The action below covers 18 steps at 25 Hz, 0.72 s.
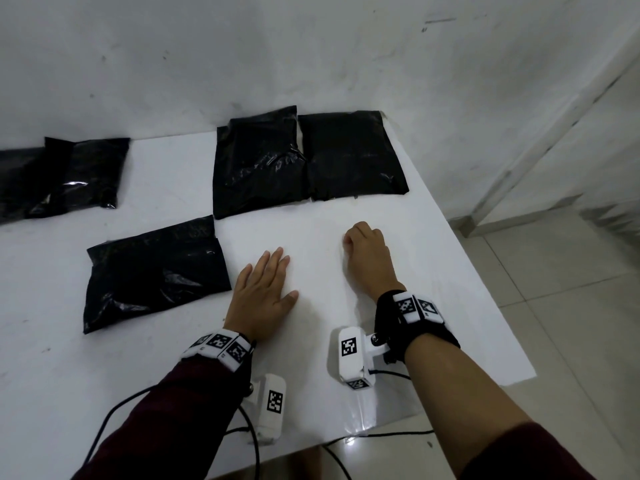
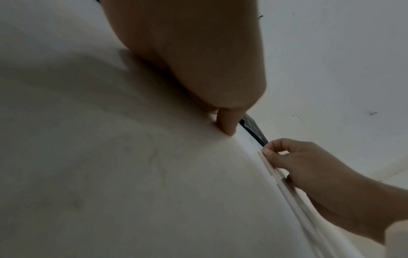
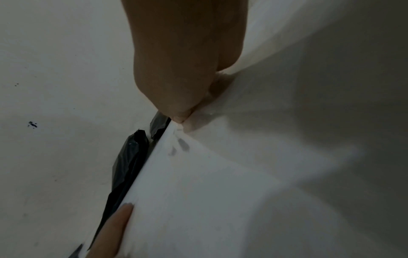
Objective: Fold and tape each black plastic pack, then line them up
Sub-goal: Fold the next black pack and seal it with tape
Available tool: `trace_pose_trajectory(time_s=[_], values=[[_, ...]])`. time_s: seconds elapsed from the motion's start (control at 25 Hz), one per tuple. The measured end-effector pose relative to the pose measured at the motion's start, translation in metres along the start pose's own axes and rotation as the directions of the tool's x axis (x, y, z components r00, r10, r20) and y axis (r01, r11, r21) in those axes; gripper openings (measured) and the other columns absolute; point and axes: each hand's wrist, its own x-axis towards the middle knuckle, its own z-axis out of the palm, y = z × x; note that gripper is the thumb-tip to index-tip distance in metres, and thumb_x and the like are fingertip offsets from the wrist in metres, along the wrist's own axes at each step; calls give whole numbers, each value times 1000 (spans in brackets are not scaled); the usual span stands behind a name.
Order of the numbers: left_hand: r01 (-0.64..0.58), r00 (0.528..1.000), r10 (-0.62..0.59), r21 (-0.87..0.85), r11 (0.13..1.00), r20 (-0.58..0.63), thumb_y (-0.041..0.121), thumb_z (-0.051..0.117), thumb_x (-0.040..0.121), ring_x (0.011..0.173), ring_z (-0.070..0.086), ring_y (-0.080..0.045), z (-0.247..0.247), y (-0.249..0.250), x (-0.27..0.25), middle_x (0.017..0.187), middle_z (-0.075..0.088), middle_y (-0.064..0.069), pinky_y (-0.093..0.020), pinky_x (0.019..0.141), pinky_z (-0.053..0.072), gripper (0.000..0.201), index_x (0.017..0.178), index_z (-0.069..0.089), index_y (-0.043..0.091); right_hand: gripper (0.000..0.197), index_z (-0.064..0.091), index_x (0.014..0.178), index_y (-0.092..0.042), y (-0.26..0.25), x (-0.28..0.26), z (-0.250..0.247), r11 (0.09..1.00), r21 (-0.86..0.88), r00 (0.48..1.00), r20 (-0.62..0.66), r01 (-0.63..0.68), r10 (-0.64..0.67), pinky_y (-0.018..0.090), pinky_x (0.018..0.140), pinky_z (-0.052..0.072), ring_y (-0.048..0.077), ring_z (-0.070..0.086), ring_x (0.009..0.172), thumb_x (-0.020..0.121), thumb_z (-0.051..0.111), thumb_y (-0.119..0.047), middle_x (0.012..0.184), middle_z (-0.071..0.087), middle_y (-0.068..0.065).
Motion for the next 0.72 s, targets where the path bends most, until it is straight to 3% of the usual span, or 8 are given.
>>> trace_pose_trajectory(time_s=[0.16, 0.36, 0.72], values=[[-1, 1000, 1, 30, 1000, -6, 61, -10, 67, 144, -10, -11, 0, 0, 0, 157, -9, 4, -29, 112, -9, 92, 149, 1, 21, 15, 59, 96, -5, 2, -4, 2, 997, 64, 996, -78, 35, -30, 40, 66, 41, 29, 44, 90, 92, 44, -5, 106, 55, 7], [0, 1000, 1, 26, 1000, -14, 61, -9, 68, 144, -9, -11, 0, 1, 0, 157, -7, 5, -29, 112, -9, 91, 149, 3, 21, 18, 60, 100, -7, 0, -6, 4, 999, -3, 996, -82, 44, -44, 37, 63, 36, 30, 46, 91, 95, 43, -5, 109, 56, 6], [-3, 1000, 3, 16, 1000, -15, 62, -7, 69, 144, -8, -12, 2, -1, 0, 157, -6, 4, -29, 111, -10, 91, 149, 4, 21, 19, 57, 98, -8, -2, 1, -1, 998, -57, 1000, 25, 16, -15, 33, 61, 30, 27, 44, 94, 89, 44, 2, 109, 52, 4]])
